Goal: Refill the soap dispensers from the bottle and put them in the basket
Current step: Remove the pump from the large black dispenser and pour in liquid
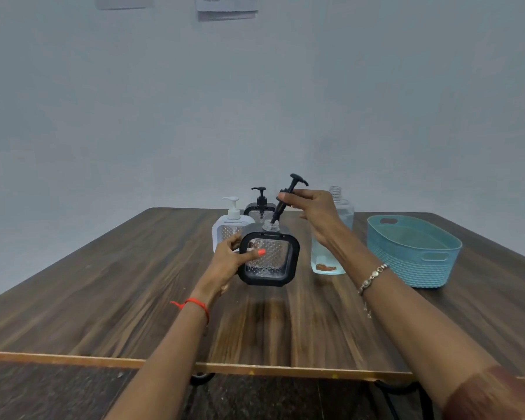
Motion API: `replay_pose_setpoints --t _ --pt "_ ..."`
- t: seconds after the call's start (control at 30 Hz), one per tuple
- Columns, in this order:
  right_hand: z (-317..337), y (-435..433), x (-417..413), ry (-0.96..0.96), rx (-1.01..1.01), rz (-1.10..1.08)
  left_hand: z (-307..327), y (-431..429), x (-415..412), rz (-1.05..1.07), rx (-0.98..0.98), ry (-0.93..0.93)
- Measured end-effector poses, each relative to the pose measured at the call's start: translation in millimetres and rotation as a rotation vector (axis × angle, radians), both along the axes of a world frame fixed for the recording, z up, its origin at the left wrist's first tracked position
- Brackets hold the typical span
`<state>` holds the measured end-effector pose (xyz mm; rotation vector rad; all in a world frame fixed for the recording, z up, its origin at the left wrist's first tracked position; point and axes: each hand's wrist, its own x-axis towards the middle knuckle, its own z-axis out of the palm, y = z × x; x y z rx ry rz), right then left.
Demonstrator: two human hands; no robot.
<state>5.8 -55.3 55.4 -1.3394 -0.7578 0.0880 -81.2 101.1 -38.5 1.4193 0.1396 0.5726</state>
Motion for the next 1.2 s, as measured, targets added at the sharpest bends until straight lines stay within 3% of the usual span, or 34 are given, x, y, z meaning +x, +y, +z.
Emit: replay_pose_setpoints --t 0.23,0.4,0.47,0.57,0.73,1.0,1.2 --pt "1.3 -12.0 2.9 -0.207 0.088 -0.169 0.5 7.3 -7.9 0.158 0.008 0.000" --pt "-34.2 -27.6 -5.2 -0.384 0.047 -0.032 0.1 15.6 -12.6 0.295 -0.070 -0.006" --pt "-56.5 -31.5 -4.7 -0.604 -0.076 -0.037 0.5 17.8 -13.2 0.321 -0.094 -0.011" --pt "-91.7 -34.8 -1.6 -0.946 -0.420 0.005 2.4 17.4 -10.6 0.318 -0.096 0.002" --pt "-130.7 -36.8 9.8 -1.235 -0.844 -0.001 5.1 7.6 -1.0 0.298 -0.128 -0.018" --pt "-132.4 -42.3 17.3 -1.122 -0.845 -0.024 6.3 6.8 8.2 0.301 -0.123 0.000" --pt "-109.6 -55.1 21.6 -0.817 -0.463 -0.315 6.5 0.2 18.2 0.272 -0.124 -0.017"
